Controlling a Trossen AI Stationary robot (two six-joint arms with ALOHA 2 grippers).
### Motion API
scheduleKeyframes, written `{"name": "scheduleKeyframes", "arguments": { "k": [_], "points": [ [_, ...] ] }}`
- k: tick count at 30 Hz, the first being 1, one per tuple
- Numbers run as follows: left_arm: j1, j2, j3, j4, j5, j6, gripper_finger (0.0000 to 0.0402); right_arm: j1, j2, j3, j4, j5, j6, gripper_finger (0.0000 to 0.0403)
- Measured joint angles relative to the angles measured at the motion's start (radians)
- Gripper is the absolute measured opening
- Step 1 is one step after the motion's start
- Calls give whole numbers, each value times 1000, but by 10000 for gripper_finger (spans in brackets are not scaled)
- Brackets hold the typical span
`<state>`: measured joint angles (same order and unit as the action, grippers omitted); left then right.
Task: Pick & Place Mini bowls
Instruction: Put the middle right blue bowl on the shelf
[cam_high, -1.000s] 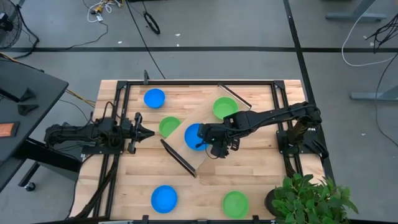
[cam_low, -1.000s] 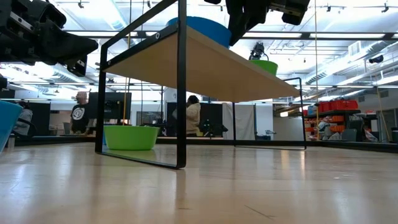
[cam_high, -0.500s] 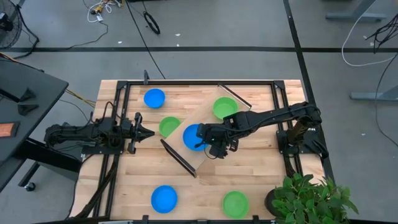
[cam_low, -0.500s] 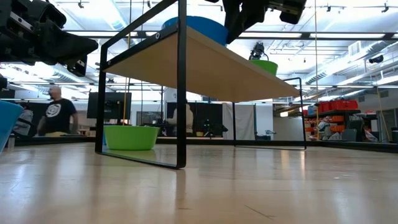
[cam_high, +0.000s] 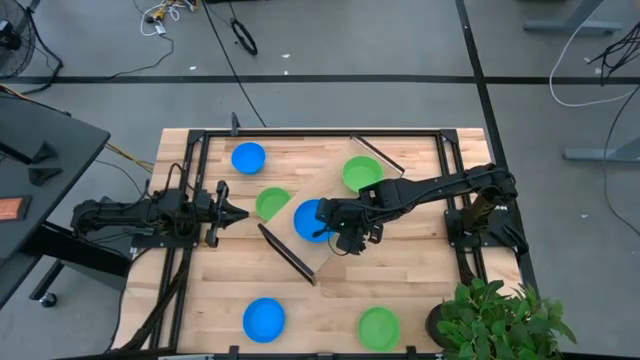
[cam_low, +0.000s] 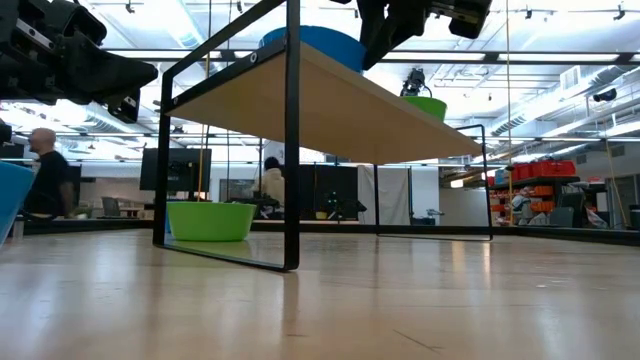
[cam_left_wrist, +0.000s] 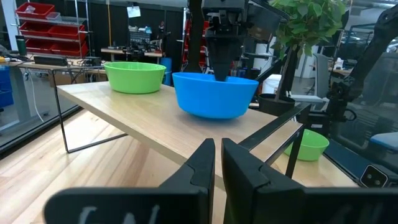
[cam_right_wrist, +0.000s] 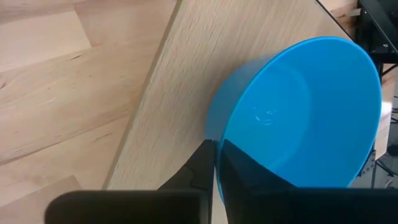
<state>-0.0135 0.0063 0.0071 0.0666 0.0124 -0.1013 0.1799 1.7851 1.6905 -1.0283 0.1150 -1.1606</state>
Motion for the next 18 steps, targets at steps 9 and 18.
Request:
{"name": "scheduleKeyframes", "arguments": {
  "k": [9,18],
  "points": [
    [0,0,0,0,0,0,32,0,0,0,3,0,9,27],
    [0,0,0,0,0,0,32,0,0,0,19,0,37,65]
  ]
}}
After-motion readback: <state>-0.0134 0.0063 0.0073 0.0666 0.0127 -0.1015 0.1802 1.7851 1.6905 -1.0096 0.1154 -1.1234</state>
